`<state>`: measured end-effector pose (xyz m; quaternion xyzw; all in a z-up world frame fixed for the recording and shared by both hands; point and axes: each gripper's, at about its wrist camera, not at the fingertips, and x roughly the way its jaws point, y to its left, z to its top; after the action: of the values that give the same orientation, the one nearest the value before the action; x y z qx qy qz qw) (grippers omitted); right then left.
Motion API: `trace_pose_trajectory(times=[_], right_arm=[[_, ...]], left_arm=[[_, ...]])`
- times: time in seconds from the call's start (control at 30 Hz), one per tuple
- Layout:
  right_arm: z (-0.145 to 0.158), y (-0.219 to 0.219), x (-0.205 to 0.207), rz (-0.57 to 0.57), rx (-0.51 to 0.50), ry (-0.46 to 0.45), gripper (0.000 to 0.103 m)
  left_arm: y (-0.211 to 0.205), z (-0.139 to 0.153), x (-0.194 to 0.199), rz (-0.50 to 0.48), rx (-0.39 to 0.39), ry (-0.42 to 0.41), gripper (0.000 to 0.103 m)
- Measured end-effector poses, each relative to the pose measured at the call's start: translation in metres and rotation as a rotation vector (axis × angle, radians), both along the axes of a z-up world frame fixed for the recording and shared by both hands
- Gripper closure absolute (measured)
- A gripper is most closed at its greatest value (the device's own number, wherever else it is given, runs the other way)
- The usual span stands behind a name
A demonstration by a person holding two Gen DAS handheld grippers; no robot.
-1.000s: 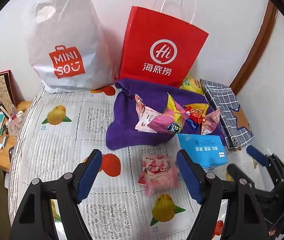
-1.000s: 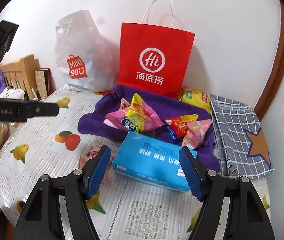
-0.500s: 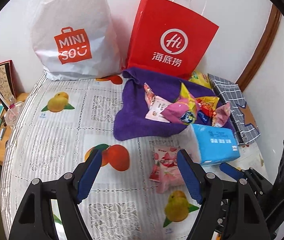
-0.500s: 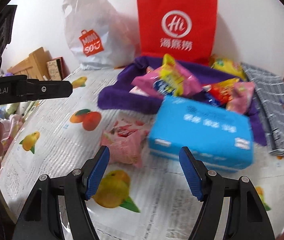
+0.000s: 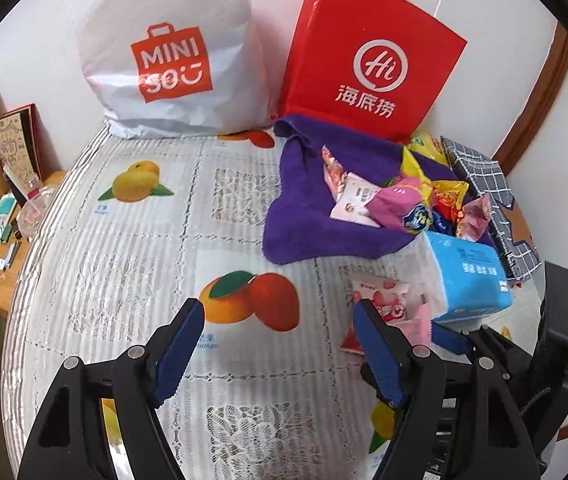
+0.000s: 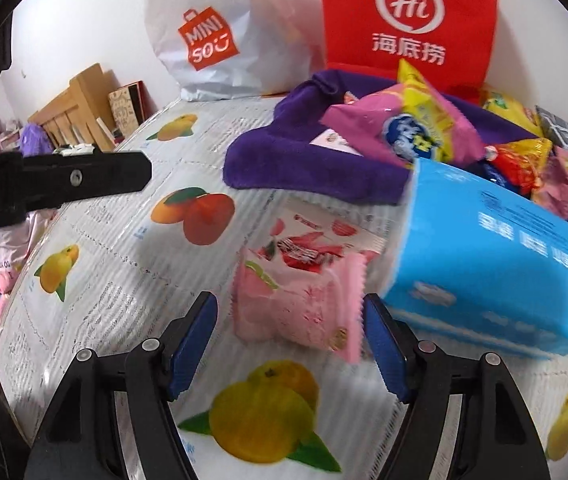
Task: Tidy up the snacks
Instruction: 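Grasp the pink peach pastry packet with the right gripper while the left grasps the pink lychee candy bag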
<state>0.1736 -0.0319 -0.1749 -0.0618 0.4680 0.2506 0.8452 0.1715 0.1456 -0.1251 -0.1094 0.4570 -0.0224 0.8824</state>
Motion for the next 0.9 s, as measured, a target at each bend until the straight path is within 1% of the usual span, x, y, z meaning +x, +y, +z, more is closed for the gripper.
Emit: trace_pose_trajectory(times=[0.07,0.1,0.13,0.37,0.53,0.63,0.73,0.8,0.9], right_arm=[[-0.003,0.004,0.002,-0.008,-0.016,-0.007,0.041],[-0.003,0.005,0.002,-0.003,-0.016,-0.005,0.043],[-0.002,0.005,0.001,0.001,-0.009,-0.010,0.048],[0.020,-0.016,-0.017,0.021,0.021,-0.058,0.049],[0.029,-0.046,-0.029,-0.010,0.005,-0.072,0.049],[0.029,-0.073,-0.036,-0.052,-0.008,-0.074,0.049],[0.027,-0.103,-0.041,-0.122,-0.037,-0.078,0.048],[0.023,-0.122,-0.042,-0.166,-0.033,-0.065,0.048],[0.014,-0.141,-0.042,-0.210,-0.031,-0.041,0.048]], left_arm=[[0.001,-0.003,-0.001,0.003,0.004,0.007,0.029],[0.002,-0.005,-0.002,0.007,0.008,0.011,0.029],[0.002,-0.006,-0.002,0.009,0.009,0.013,0.029],[-0.006,-0.014,-0.007,0.004,0.015,0.031,0.029],[-0.028,-0.018,-0.005,-0.040,0.020,0.041,0.029],[-0.047,-0.020,0.002,-0.077,0.033,0.049,0.029],[-0.067,-0.023,0.011,-0.111,0.062,0.057,0.029],[-0.078,-0.027,0.017,-0.129,0.081,0.060,0.029],[-0.090,-0.033,0.025,-0.149,0.089,0.074,0.029]])
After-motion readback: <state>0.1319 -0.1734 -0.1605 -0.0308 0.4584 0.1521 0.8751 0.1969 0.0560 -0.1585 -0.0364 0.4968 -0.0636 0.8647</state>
